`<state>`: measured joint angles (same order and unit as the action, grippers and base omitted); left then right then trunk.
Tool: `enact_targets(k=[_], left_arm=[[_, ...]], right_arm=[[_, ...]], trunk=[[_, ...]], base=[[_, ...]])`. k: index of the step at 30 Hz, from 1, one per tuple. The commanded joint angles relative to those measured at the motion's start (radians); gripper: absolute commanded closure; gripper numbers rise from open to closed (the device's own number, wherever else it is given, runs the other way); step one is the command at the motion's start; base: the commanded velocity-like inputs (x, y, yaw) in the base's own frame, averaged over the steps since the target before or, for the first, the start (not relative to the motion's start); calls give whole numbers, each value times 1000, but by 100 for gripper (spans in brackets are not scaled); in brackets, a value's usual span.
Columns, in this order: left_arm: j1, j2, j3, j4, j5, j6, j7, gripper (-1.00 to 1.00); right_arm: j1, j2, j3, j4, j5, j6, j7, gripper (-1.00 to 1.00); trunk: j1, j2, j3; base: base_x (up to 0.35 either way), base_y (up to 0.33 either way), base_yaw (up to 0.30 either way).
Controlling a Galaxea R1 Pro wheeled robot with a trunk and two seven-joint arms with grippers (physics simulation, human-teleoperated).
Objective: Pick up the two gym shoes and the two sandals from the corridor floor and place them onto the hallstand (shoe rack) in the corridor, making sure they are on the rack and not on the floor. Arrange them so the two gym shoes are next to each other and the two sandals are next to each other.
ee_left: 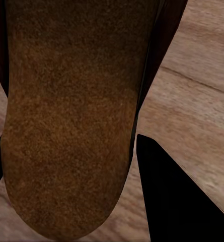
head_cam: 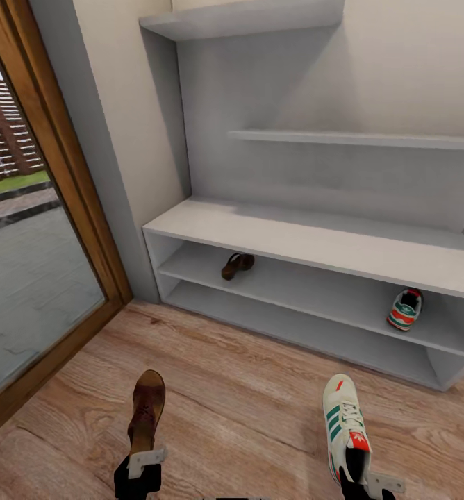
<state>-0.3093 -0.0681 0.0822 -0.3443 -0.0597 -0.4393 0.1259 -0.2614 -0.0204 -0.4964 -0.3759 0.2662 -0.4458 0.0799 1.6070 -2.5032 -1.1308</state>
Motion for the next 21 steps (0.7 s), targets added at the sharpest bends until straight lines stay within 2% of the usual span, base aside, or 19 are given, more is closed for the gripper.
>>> enact_targets(k=[1, 4, 8, 17, 21], left_arm=[[-1, -1, 7, 1, -10, -2, 1, 100], [-1, -2, 6, 0, -10, -2, 2, 100], [-1, -2, 7, 0, -10, -2, 2, 100], [0, -2, 6, -1, -9, -3, 2, 100], [8, -2, 6, -7, -9, -3, 1, 100]], right_arm=[[-1, 0, -8, 1, 4, -4, 8, 100], [-1, 0, -8, 0, 4, -4, 9, 100], [-1, 0, -8, 0, 4, -4, 9, 100], [-1, 0, -8, 0, 4, -4, 8, 100], [-1, 0, -8, 0, 4, -4, 8, 100]], trunk=[[0, 0, -1], [0, 0, -1], [0, 0, -1], [0, 0, 0], [0, 0, 2]], base=[[0, 0, 0], [0, 0, -9], [0, 0, -162], [0, 3, -276], [0, 156, -296]])
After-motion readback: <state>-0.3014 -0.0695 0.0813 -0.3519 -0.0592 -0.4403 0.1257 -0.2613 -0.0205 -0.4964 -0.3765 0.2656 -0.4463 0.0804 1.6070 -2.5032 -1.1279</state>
